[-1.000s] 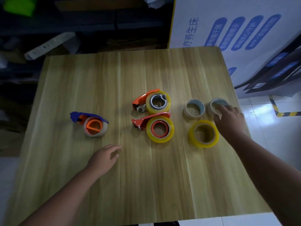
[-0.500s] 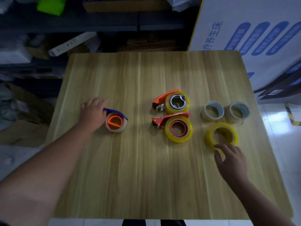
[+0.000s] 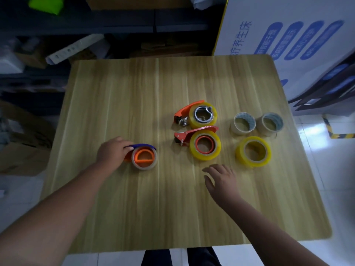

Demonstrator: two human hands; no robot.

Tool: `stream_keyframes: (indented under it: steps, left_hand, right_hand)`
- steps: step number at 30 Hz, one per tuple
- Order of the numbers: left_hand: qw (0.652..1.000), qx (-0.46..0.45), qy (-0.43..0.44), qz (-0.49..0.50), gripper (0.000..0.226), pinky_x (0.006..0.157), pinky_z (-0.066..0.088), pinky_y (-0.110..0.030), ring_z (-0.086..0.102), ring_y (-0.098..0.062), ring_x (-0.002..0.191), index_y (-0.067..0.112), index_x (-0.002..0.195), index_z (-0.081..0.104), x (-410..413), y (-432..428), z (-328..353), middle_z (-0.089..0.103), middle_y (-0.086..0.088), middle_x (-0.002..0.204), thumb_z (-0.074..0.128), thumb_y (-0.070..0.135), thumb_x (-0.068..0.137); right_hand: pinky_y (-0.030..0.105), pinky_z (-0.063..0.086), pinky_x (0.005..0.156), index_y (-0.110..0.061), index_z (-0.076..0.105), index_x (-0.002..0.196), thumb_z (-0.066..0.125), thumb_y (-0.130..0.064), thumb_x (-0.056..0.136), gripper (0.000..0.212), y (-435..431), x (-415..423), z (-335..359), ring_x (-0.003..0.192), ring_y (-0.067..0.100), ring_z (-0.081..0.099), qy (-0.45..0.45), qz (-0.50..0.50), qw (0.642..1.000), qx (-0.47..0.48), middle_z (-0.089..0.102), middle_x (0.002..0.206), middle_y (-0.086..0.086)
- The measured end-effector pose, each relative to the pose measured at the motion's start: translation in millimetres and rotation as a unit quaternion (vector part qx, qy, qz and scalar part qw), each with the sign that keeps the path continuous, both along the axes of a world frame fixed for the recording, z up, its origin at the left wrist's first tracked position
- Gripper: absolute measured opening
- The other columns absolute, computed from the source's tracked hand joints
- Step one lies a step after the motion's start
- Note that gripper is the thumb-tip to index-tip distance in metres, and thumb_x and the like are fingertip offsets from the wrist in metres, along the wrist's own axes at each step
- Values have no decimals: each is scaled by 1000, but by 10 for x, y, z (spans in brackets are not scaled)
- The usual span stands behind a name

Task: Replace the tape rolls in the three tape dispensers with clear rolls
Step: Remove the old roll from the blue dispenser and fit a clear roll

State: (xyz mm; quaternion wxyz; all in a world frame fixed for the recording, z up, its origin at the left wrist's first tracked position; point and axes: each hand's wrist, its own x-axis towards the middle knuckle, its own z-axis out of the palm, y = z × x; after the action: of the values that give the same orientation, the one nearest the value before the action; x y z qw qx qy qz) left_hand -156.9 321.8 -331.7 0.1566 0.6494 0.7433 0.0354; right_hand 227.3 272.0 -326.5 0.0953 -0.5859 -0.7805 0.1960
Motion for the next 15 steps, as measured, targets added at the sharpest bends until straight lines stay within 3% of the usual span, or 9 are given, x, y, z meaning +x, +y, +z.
stream_keyframes:
  steps: [4, 8, 12, 15]
  left_hand:
    - [999, -7, -53, -5, 17, 65, 45, -31, 62, -23, 85, 34, 103, 74, 445, -220, 6, 64, 3, 88, 64, 32, 89]
    - [996, -12, -91, -9, 20, 66, 41, -28, 60, -20, 90, 33, 107, 73, 890, -369, -46, 65, 5, 96, 61, 34, 90]
    - [995, -14, -94, -21, 23, 69, 44, -29, 59, -15, 92, 33, 111, 70, 1262, -486, -97, 63, 8, 97, 55, 37, 93]
    - [995, -18, -100, -8, 26, 71, 49, -31, 59, -15, 92, 30, 113, 68, 1408, -530, -106, 63, 6, 99, 51, 38, 95]
  right_hand:
    - [38, 47, 85, -22, 67, 117, 68, -29, 88, 30, 52, -189, 99, 108, 24, 60, -1, 19, 999, -31, 65, 116, -2]
    - [32, 44, 96, -25, 48, 142, 56, -46, 95, 52, 9, -399, 146, 128, 16, 47, -2, 41, 992, -118, 49, 142, -5]
    - [32, 50, 92, -22, 25, 153, 59, -58, 89, 81, -166, -551, -2, 126, 19, 50, -11, 36, 985, -170, 36, 151, -3]
    - [33, 51, 90, -24, 21, 152, 63, -62, 84, 89, -266, -545, -74, 124, 20, 49, 7, -12, 986, -165, 33, 149, 0]
